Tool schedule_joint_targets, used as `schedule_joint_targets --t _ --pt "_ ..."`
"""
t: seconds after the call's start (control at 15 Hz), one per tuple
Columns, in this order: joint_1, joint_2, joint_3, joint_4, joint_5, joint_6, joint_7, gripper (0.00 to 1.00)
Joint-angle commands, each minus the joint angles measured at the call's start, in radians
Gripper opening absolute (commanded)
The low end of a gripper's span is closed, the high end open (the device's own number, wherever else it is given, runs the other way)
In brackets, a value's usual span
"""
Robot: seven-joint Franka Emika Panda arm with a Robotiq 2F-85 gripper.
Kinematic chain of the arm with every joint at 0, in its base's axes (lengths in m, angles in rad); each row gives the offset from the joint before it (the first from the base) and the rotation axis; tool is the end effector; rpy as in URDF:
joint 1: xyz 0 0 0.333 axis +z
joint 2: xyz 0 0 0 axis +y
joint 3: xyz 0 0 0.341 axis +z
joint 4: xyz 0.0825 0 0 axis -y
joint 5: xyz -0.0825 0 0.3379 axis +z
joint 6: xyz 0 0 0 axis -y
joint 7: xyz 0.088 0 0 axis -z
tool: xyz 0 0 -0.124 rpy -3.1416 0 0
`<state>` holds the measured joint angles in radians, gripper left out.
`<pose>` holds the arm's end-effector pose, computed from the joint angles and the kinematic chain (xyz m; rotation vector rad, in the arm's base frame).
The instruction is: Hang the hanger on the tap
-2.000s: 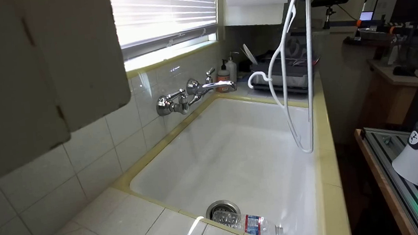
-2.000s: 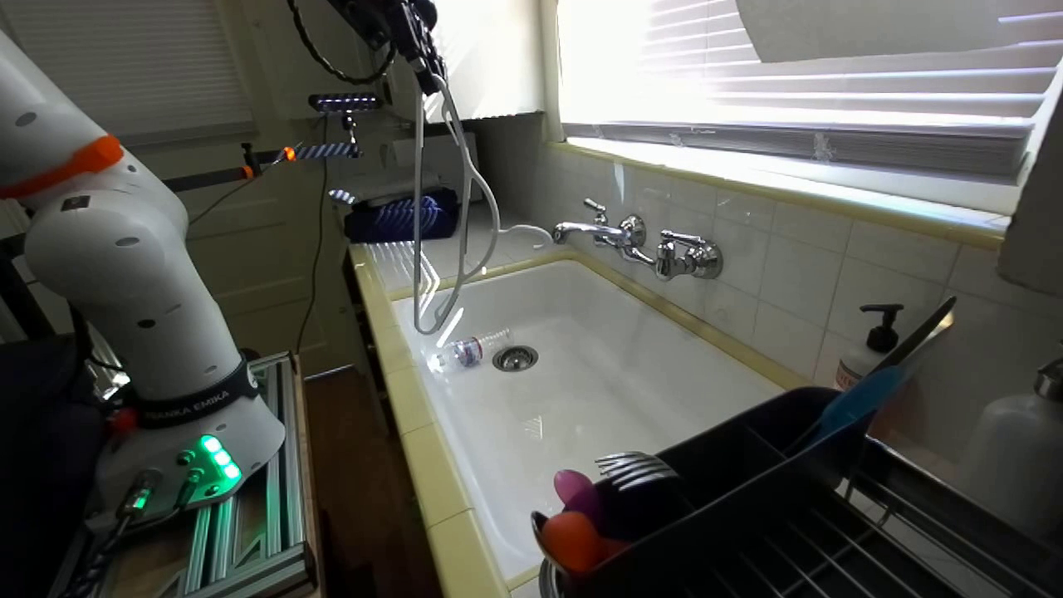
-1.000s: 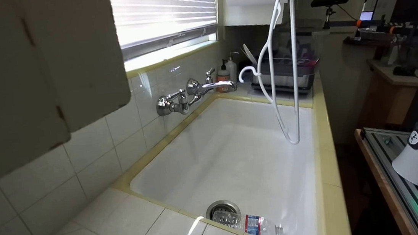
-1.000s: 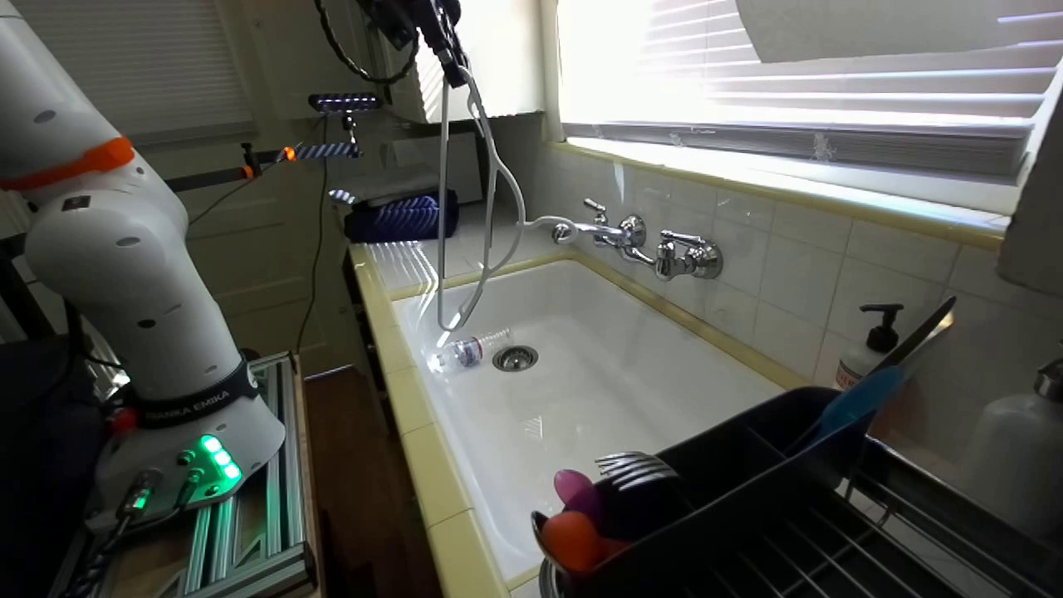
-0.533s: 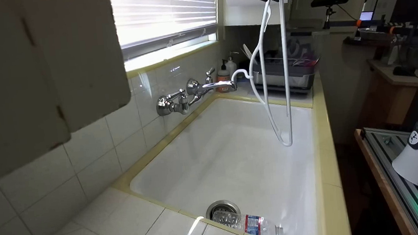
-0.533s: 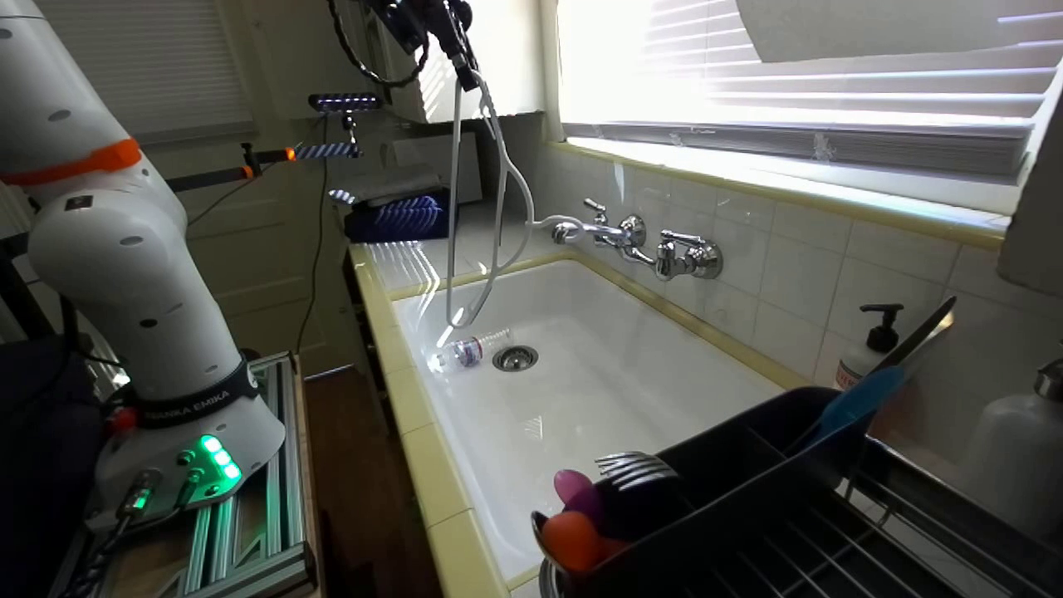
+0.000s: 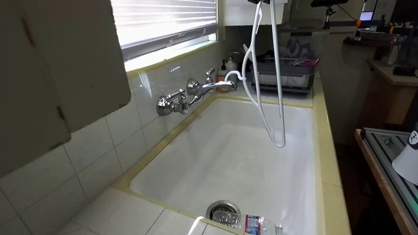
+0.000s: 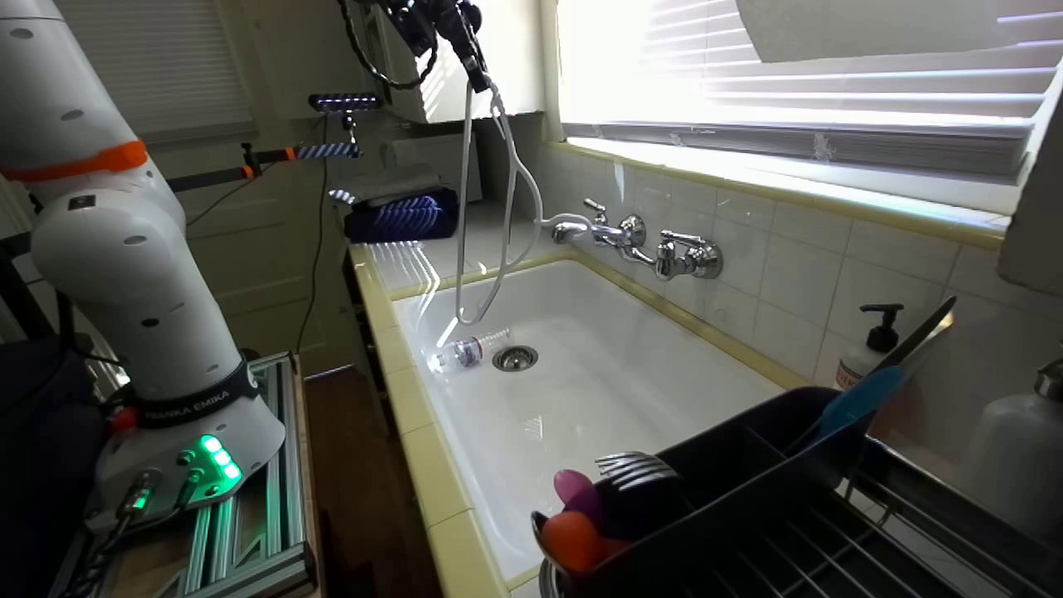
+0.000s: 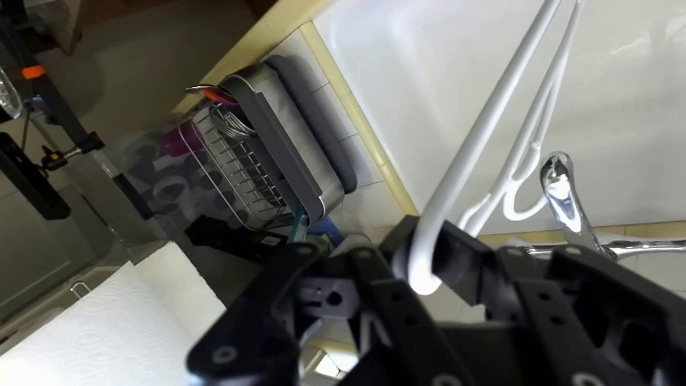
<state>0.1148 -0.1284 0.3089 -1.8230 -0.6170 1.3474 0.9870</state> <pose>0.4205 0.1108 0.6014 2.3018 -0.7160 0.2089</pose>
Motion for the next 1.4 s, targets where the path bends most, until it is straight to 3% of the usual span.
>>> schedule_joint_targets --t 0.0,1.33 --pt "0.031 0.037 -0.014 0.045 -0.018 -0.027 0.021 0.02" --pt "0.080 0.158 -0.040 0.186 -0.002 -0.029 0.066 0.02"
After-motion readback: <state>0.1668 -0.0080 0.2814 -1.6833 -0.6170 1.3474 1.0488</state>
